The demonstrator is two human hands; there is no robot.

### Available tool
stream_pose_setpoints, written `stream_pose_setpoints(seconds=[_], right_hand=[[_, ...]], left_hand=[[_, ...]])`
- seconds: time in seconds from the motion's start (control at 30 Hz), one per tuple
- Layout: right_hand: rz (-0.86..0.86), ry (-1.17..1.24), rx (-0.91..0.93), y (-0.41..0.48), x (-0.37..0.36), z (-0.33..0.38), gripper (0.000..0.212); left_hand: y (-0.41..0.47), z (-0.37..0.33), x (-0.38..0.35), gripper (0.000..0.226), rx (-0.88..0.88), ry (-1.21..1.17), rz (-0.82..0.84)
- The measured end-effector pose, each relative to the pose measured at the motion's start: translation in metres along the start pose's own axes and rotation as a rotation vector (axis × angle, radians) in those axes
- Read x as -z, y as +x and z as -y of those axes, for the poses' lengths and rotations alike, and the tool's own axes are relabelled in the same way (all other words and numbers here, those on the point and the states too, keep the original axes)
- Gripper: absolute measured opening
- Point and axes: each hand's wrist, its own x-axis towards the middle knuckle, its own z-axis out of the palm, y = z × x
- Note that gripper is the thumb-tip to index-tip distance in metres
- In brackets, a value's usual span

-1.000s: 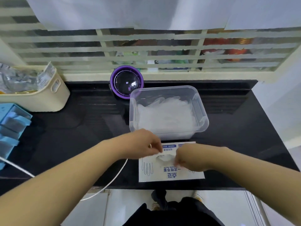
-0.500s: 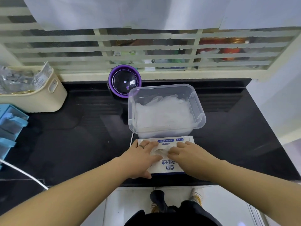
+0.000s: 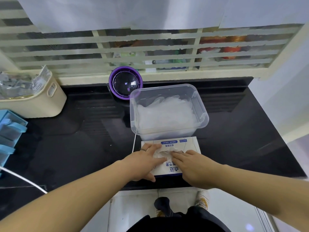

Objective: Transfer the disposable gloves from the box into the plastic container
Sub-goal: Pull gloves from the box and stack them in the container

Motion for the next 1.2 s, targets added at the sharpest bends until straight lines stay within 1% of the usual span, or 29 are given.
stream_pose_setpoints(seconds=[0.13, 0.23, 0.3, 0.37, 0.47, 0.5, 0.53, 0.6, 0.63, 0.67, 0.8, 0.83, 0.93, 1.03, 1.1, 1.13, 1.2], right_hand=[[-0.061, 0.063, -0.073, 0.006, -0.007, 0.004, 0.044], [-0.07, 0.046, -0.124, 0.015, -0.006, 0.005, 0.035], [-0.071, 0.076, -0.141, 0.02, -0.005, 0.005, 0.031], [-0.079, 0.139, -0.146, 0.023, -0.005, 0.005, 0.033], [-0.071, 0.252, -0.128, 0.022, 0.001, 0.002, 0.046], [-0.085, 0.231, -0.114, 0.019, 0.003, 0.001, 0.045], [-0.122, 0.152, -0.096, 0.016, 0.005, -0.001, 0.042], [-0.247, -0.059, -0.038, 0.011, 0.007, -0.008, 0.032], [-0.289, -0.123, -0.015, 0.01, 0.007, -0.012, 0.029], [-0.296, -0.164, -0.001, 0.01, 0.007, -0.015, 0.028], [-0.186, -0.143, 0.086, 0.024, 0.007, -0.033, 0.03], [-0.168, -0.157, 0.101, 0.028, 0.005, -0.038, 0.033], [-0.16, -0.213, 0.085, 0.036, -0.002, -0.045, 0.04], [-0.162, -0.21, 0.041, 0.038, -0.007, -0.043, 0.044], [-0.174, -0.156, 0.024, 0.034, -0.005, -0.037, 0.043], [-0.208, -0.132, 0.026, 0.031, -0.002, -0.035, 0.04], [-0.343, -0.122, 0.084, 0.029, 0.002, -0.036, 0.034]], left_hand=[[-0.001, 0.0, -0.001, 0.079, 0.0, -0.008, 0.004], [-0.001, 0.001, -0.001, 0.08, -0.003, -0.01, -0.002], [-0.002, 0.001, 0.0, 0.081, 0.0, -0.008, 0.004], [-0.002, 0.002, 0.001, 0.082, -0.001, -0.011, 0.007], [-0.003, 0.0, 0.002, 0.084, 0.005, -0.027, -0.005], [-0.004, 0.0, 0.002, 0.086, 0.008, -0.031, -0.011], [-0.004, -0.001, 0.002, 0.088, 0.011, -0.032, -0.016], [-0.005, -0.002, 0.002, 0.092, 0.015, -0.025, -0.028], [-0.005, -0.003, 0.003, 0.093, 0.014, -0.02, -0.034], [-0.006, -0.003, 0.003, 0.093, 0.012, -0.016, -0.041], [-0.006, -0.001, 0.002, 0.093, 0.0, -0.014, -0.053], [-0.006, -0.001, 0.002, 0.093, 0.0, -0.023, -0.056], [-0.008, -0.001, 0.0, 0.091, -0.009, -0.016, -0.062], [-0.007, 0.0, -0.003, 0.09, -0.018, -0.021, -0.076], [-0.007, 0.002, -0.005, 0.091, -0.027, -0.054, -0.099], [-0.007, 0.004, -0.004, 0.091, -0.028, -0.087, -0.117], [-0.009, 0.008, -0.004, 0.092, -0.013, -0.165, -0.172]])
